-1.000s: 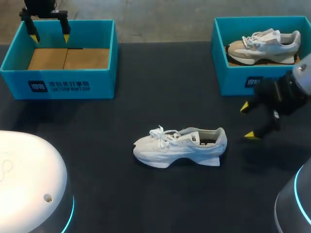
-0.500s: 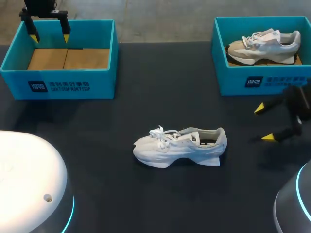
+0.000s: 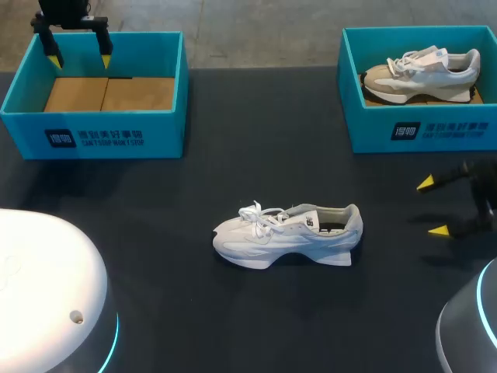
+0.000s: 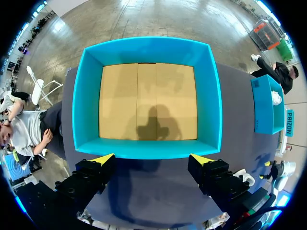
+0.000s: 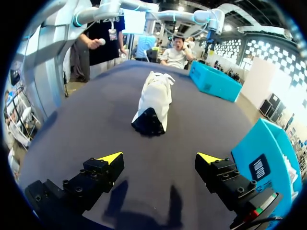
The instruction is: Take the shoe out of the shoebox, open the shoe tongue, remove and reinsert the insole, then place the shoe into the shoebox
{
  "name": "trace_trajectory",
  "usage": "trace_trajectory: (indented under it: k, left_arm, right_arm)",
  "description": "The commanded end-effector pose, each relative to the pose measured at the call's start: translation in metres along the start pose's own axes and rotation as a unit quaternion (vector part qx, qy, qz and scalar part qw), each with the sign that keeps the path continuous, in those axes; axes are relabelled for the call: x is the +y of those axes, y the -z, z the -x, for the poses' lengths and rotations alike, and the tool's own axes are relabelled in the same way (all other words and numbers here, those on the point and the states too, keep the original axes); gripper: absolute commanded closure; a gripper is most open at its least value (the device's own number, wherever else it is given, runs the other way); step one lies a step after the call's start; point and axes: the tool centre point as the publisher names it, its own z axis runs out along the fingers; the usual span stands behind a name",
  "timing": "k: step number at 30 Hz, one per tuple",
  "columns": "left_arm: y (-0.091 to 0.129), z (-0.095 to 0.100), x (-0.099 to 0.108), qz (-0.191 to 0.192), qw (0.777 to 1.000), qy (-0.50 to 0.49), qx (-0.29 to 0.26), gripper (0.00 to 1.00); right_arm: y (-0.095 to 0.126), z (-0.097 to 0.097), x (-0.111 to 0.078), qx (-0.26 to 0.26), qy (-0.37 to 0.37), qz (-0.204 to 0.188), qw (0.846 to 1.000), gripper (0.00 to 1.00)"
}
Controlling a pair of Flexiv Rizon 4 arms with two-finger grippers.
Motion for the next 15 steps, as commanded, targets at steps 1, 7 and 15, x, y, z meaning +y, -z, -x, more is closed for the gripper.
trace_trajectory:
  k: [1,7,15]
  left_arm:
    - [0.0007,0.0001,0.0,0.0,1.0,0.0,0.0,0.0]
    - [0.0007,0.0001,0.0,0.0,1.0,0.0,0.0,0.0]
    - [0.0007,0.0001,0.0,0.0,1.0,0.0,0.0,0.0]
  right_arm:
    - [-0.0082,0.0039,-0.0124,0.002,-0.004,0.016,1.0,0.0]
    - [-0.0122,0.0033,-0.0183,0.003,-0.016,0.023,1.0,0.0]
    - [-0.0122,0.0033,-0.0183,0.003,-0.016,0.023,1.0,0.0]
